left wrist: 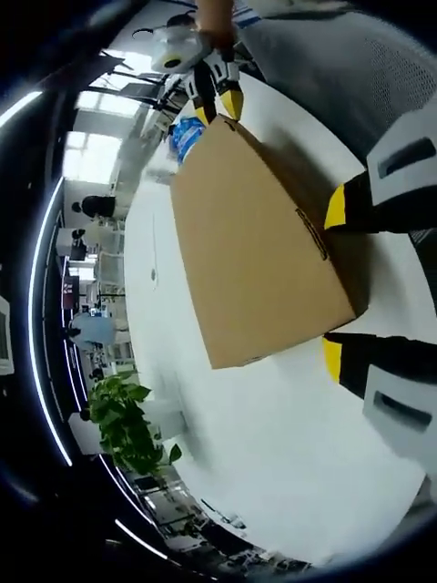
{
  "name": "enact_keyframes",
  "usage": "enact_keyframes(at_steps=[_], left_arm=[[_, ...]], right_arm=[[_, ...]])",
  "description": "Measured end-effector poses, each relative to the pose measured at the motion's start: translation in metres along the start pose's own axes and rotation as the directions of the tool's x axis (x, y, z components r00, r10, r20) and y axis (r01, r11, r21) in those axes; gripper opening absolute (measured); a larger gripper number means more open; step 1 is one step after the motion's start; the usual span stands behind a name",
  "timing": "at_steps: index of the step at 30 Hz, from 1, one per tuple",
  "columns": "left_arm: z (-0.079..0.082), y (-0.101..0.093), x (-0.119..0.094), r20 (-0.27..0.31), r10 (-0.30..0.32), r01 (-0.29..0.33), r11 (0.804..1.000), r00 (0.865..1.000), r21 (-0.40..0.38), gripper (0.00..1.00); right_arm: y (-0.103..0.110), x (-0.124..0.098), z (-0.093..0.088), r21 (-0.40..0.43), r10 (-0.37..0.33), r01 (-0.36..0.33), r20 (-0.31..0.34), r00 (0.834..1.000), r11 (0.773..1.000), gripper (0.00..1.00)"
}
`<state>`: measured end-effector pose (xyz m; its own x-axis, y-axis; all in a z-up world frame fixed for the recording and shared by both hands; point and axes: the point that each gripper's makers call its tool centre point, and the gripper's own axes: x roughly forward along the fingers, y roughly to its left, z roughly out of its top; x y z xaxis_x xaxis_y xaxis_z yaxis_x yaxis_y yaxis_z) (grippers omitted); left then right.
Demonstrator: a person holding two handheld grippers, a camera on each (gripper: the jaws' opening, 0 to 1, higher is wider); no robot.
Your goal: Operate the shoe box by opening the lid, removing the specified soft item, and placing it in the target area until the item is outside and the box remains undamaged.
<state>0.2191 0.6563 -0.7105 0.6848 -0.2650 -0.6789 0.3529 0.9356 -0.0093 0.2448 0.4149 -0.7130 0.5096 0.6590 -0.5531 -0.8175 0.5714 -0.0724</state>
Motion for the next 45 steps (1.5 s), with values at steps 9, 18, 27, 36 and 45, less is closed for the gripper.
enact_keyframes(at_steps=[9, 18, 27, 36, 45], left_arm=[[0.012, 0.01, 0.012, 0.0, -0.006, 0.006, 1.0, 1.0, 0.011, 0.44], [0.027, 0.019, 0.028, -0.005, -0.016, 0.016, 0.999, 1.0, 0.033, 0.44], [0.042, 0.025, 0.044, -0.003, -0.028, 0.028, 0.998, 1.0, 0.054, 0.44], [0.051, 0.027, 0.059, -0.013, -0.036, 0.037, 0.998, 0.999, 0.058, 0.43], [0.065, 0.034, 0.073, -0.012, -0.037, 0.038, 0.997, 0.999, 0.063, 0.43]], right_arm=[[-0.009, 0.011, 0.003, 0.029, -0.02, 0.02, -0.003, 1.0, 0.999, 0.25], [-0.025, 0.021, 0.008, 0.046, -0.047, 0.047, -0.003, 0.999, 0.998, 0.25], [-0.042, 0.028, 0.012, 0.057, -0.069, 0.069, -0.005, 0.998, 0.996, 0.25], [-0.06, 0.037, 0.016, 0.06, -0.082, 0.082, -0.012, 0.997, 0.995, 0.26], [-0.074, 0.045, 0.021, 0.065, -0.088, 0.089, -0.02, 0.996, 0.994, 0.26]])
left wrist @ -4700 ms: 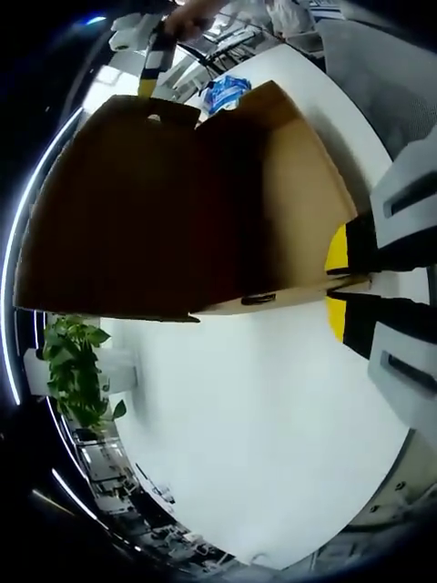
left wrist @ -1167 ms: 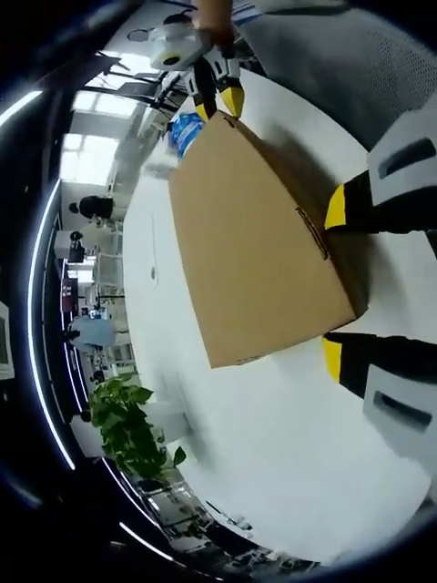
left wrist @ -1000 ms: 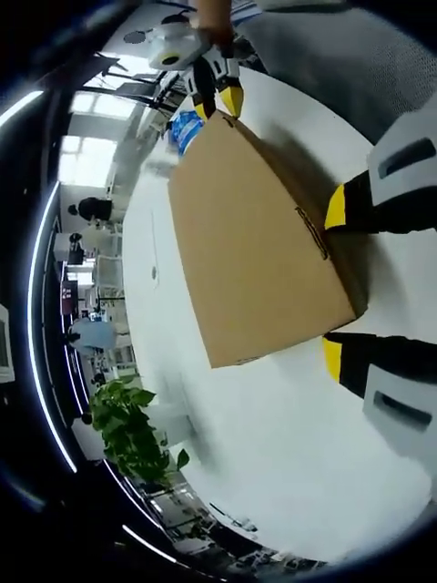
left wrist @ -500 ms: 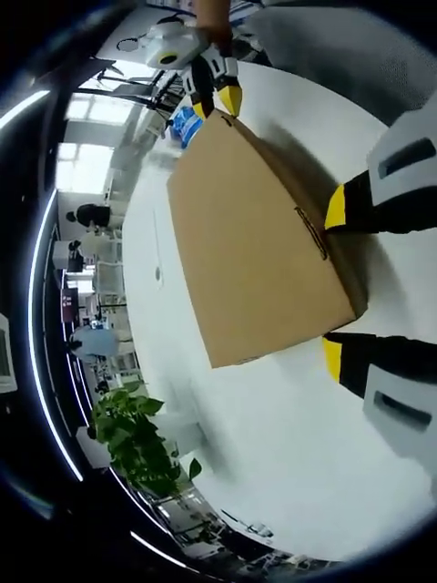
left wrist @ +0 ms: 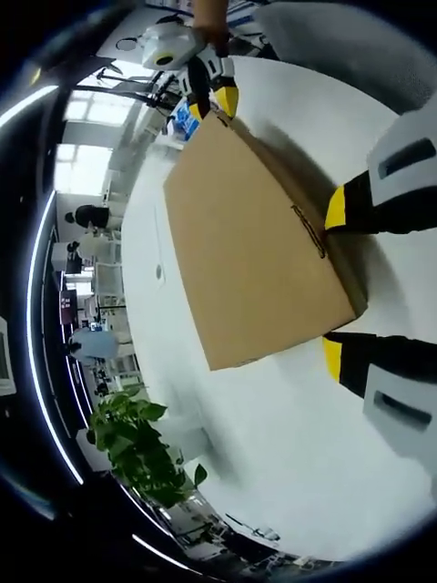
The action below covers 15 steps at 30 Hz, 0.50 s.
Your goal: Operate the shoe box by opening the lid, removing the specified soft item, and placing it in the target area until the item is outside and the box remains undamaged.
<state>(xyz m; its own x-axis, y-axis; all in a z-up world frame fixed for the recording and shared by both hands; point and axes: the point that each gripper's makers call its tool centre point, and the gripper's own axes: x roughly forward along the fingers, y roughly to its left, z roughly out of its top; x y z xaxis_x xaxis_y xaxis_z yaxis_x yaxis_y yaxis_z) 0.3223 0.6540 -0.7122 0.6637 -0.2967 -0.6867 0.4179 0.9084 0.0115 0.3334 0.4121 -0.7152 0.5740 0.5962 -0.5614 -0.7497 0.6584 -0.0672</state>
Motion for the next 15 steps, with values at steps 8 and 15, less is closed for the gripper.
enact_keyframes(at_steps=[8, 15], left_arm=[[0.01, 0.005, 0.01, -0.007, -0.011, 0.011, 1.0, 1.0, 0.011, 0.43], [0.009, 0.003, 0.009, -0.003, -0.003, 0.003, 1.0, 1.0, -0.003, 0.44]], right_arm=[[-0.01, 0.006, 0.004, 0.027, -0.011, 0.011, 0.0, 1.0, 1.0, 0.27], [-0.01, 0.006, 0.004, 0.032, -0.011, 0.011, -0.001, 1.0, 0.999, 0.29]])
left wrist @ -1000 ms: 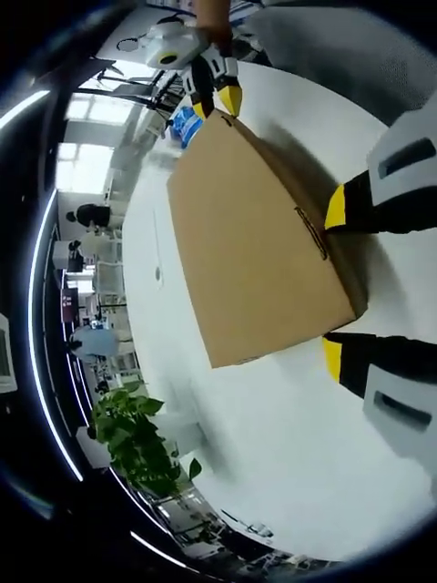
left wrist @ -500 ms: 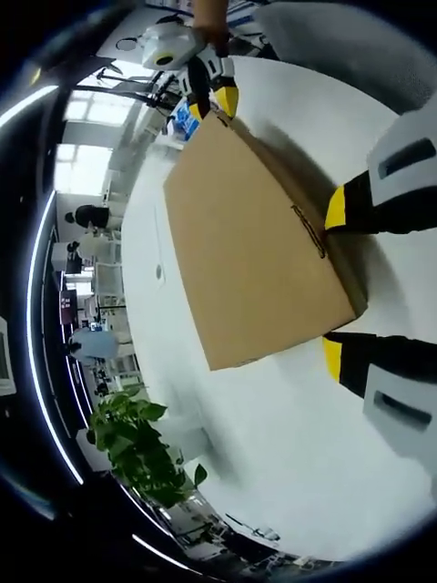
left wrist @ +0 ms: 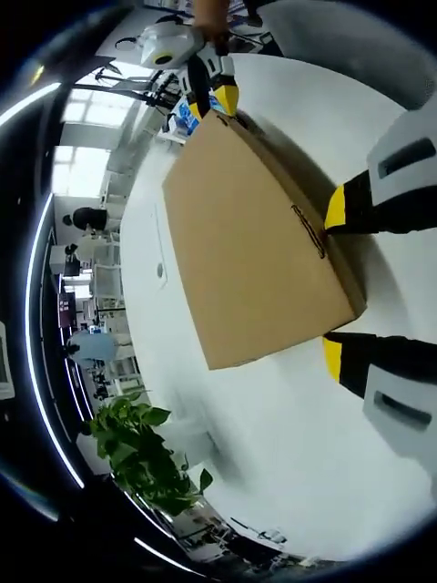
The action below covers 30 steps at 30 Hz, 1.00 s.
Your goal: Operate the shoe box by opening the lid, removing the specified soft item, and placing it in the target area until the item is outside and the box remains undamaged.
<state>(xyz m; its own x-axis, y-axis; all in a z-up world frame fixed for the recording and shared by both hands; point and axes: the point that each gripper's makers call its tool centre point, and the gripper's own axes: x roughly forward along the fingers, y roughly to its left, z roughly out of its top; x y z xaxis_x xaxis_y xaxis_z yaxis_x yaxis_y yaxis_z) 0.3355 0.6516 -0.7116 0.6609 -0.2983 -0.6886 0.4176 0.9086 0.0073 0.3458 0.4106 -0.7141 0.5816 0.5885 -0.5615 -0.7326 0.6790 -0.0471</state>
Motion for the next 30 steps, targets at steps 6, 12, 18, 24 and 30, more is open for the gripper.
enact_keyframes(at_steps=[6, 12, 18, 24, 30], left_arm=[[-0.006, -0.005, -0.01, 0.017, 0.023, -0.023, 0.999, 1.0, -0.022, 0.54], [-0.004, -0.017, -0.029, 0.068, 0.036, -0.033, 0.998, 0.997, -0.048, 0.63], [0.0, -0.032, -0.044, 0.111, 0.036, -0.032, 0.998, 0.993, -0.046, 0.68], [0.002, -0.049, -0.057, 0.145, 0.024, -0.021, 0.999, 0.989, -0.026, 0.75], [-0.003, -0.068, -0.072, 0.162, 0.003, -0.004, 1.0, 0.987, 0.006, 0.81]], right_arm=[[-0.003, -0.013, 0.003, 0.005, -0.011, 0.011, 0.022, 1.0, 1.0, 0.37], [-0.011, -0.033, 0.005, 0.007, -0.037, 0.037, 0.051, 0.998, 0.999, 0.45], [-0.024, -0.059, 0.002, 0.028, -0.078, 0.076, 0.078, 0.994, 0.997, 0.52], [-0.035, -0.088, -0.006, 0.015, -0.112, 0.111, 0.087, 0.99, 0.994, 0.59], [-0.038, -0.114, -0.015, 0.034, -0.135, 0.133, 0.097, 0.986, 0.991, 0.68]])
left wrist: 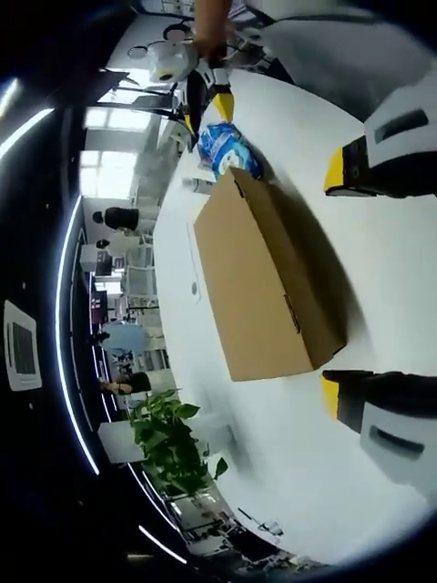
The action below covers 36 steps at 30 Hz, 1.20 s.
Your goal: Operate the shoe box by opening the lid, removing the specified soft item, and placing it in the target area until the item is outside and the box remains undamaged.
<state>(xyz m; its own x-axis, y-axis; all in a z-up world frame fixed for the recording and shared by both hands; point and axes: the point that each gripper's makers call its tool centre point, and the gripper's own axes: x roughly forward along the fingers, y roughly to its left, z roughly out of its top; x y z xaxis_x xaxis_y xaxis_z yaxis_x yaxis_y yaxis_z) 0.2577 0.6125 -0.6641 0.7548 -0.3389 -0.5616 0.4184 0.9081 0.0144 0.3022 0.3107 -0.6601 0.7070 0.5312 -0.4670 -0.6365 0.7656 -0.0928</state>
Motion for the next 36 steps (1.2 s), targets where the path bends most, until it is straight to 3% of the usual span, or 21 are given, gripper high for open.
enact_keyframes(at_steps=[6, 15, 28, 36], left_arm=[[-0.001, -0.011, -0.016, 0.037, 0.008, -0.008, 1.0, 0.999, 0.008, 0.86], [-0.004, -0.033, -0.03, 0.094, -0.042, 0.042, 0.999, 0.995, 0.005, 0.97], [-0.015, -0.033, -0.049, 0.116, -0.016, 0.019, 1.0, 0.993, -0.019, 1.0], [-0.024, -0.033, -0.054, 0.107, 0.001, 0.0, 1.0, 0.994, -0.013, 1.0]], right_arm=[[-0.002, -0.029, -0.015, -0.002, -0.015, 0.015, -0.011, 1.0, 1.0, 0.76], [-0.004, -0.059, -0.038, 0.041, -0.04, 0.041, -0.023, 0.999, 0.998, 0.84], [-0.002, -0.081, -0.052, 0.064, -0.069, 0.071, -0.029, 0.997, 0.995, 0.96], [-0.003, -0.085, -0.052, 0.07, -0.077, 0.079, -0.024, 0.997, 0.994, 0.96]])
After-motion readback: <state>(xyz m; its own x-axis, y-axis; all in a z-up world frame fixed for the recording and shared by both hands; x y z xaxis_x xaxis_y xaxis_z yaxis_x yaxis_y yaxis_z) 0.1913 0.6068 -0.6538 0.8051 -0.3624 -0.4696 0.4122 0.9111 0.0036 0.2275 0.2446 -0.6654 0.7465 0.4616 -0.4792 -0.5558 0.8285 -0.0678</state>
